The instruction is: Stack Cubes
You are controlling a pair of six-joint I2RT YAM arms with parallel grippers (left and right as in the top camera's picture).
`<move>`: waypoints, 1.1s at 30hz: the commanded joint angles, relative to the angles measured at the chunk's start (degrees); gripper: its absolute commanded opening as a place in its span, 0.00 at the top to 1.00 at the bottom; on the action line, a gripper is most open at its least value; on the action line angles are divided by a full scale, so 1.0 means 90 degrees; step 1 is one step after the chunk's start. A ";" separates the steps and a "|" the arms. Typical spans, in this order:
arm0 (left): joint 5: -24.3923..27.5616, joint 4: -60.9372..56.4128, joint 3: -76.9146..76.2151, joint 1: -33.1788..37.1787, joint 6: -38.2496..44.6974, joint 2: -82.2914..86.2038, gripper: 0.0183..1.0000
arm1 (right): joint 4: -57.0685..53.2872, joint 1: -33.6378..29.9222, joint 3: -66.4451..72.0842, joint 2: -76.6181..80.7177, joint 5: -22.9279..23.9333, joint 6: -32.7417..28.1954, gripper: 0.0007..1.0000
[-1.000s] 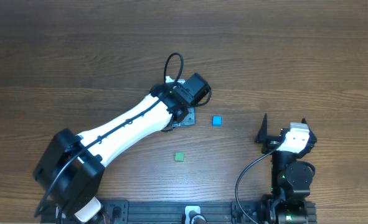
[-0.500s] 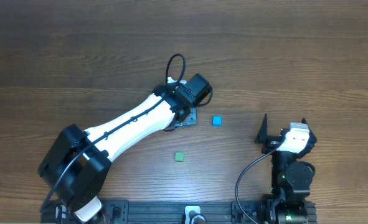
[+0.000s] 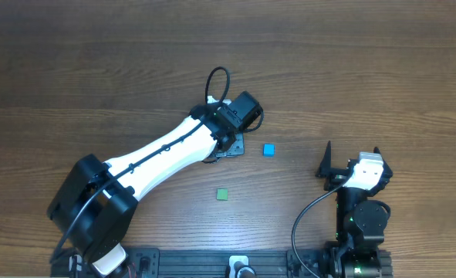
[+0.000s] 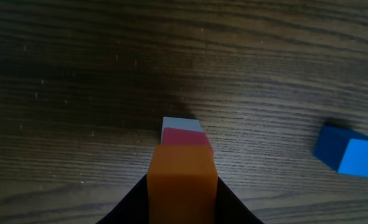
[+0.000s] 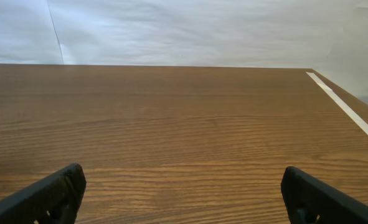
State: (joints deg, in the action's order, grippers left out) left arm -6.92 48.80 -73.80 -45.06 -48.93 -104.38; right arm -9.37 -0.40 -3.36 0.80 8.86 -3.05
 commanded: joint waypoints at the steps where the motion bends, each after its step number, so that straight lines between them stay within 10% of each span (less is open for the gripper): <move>1: 0.0049 -0.0002 0.0039 -0.0024 -0.0046 -0.0046 0.65 | 0.0019 -0.0041 0.0066 -0.0058 -0.0049 0.0022 0.01; 9: 0.0046 -0.0002 0.0039 -0.0024 -0.0046 -0.0046 0.59 | 0.0022 -0.0041 0.0066 -0.0056 -0.0051 0.0022 0.01; 15: -0.0376 -0.0223 0.0039 0.0029 -0.0165 -0.0010 0.00 | 0.0019 -0.0041 0.0066 -0.0058 -0.0049 0.0022 0.01; 33: -0.1360 -0.1532 0.0522 0.2191 0.0886 0.2574 0.00 | 0.0019 -0.0041 0.0066 -0.0058 -0.0049 0.0022 0.01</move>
State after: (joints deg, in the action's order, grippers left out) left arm -16.99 37.47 -72.69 -27.35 -46.09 -86.76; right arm -9.37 -0.40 -3.33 0.80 8.88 -3.03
